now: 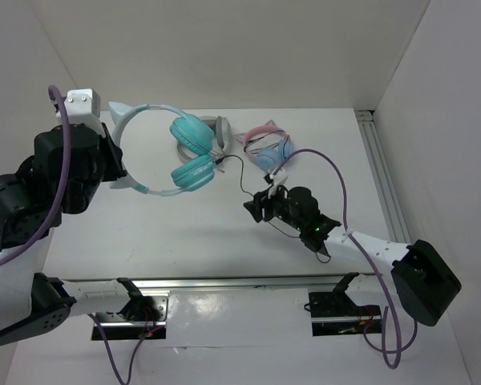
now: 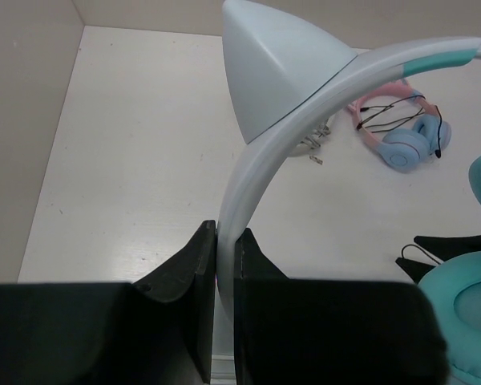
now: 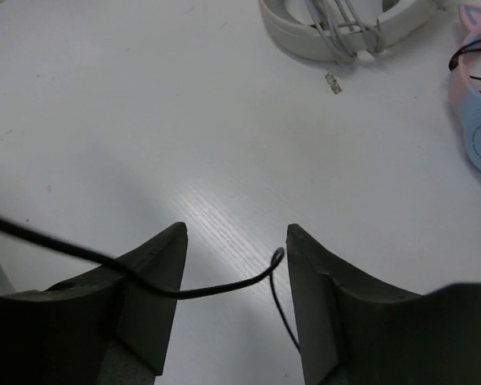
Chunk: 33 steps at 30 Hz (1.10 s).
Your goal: Wrap the headphones
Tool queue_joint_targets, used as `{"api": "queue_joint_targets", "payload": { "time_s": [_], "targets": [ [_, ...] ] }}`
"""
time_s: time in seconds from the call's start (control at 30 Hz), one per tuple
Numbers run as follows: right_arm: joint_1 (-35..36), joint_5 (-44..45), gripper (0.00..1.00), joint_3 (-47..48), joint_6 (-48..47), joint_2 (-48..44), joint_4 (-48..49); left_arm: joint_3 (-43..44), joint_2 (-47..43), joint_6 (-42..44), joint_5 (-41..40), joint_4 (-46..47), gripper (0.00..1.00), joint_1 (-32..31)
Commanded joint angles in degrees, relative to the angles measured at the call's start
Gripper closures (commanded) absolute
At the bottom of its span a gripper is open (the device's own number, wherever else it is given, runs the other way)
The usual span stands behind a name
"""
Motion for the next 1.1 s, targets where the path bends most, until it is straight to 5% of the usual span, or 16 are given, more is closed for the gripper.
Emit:
{"api": "queue_joint_targets", "payload": {
  "time_s": [0.0, 0.03, 0.1, 0.3, 0.47, 0.7, 0.77, 0.87, 1.07],
  "targets": [
    [-3.8, -2.7, 0.41, -0.99, 2.69, 2.09, 7.47, 2.37, -0.79, -1.53, -1.76, 4.0, 1.0, 0.23],
    [-4.59, -3.67, 0.45, -1.52, 3.22, 2.1, 8.27, 2.37, -0.79, -1.53, -2.28, 3.39, 1.0, 0.23],
    [-6.0, -4.9, 0.73, -2.75, 4.54, 2.1, 11.43, 1.58, -0.79, -2.05, -2.28, 3.39, 1.0, 0.23],
    [-6.53, -4.38, 0.99, 0.14, 5.69, 3.24, 12.06, -1.58, -1.41, -2.58, -0.79, 5.49, 1.0, 0.23],
    [-5.48, -0.61, 1.0, -0.38, 6.39, 0.44, 7.59, -4.57, -1.94, -2.58, -6.65, 6.11, 1.0, 0.23],
    [6.37, 28.36, 1.0, -2.67, 8.23, -14.67, -11.12, -12.56, -0.18, -3.29, -19.93, 10.48, 1.0, 0.23],
    [10.51, 38.04, 1.0, -0.49, 9.81, -19.86, -18.83, -19.75, -0.7, 2.76, -21.53, 16.1, 1.0, 0.23],
    [14.81, 44.73, 1.0, 3.55, 9.82, -23.82, -26.34, -29.87, -1.23, 11.56, -21.19, 27.89, 1.0, 0.23],
    [20.36, 50.89, 1.0, 10.16, 6.4, -22.6, -31.79, -37.44, 3.15, 19.01, -9.77, 32.12, 1.0, -3.45]
  ]
}}
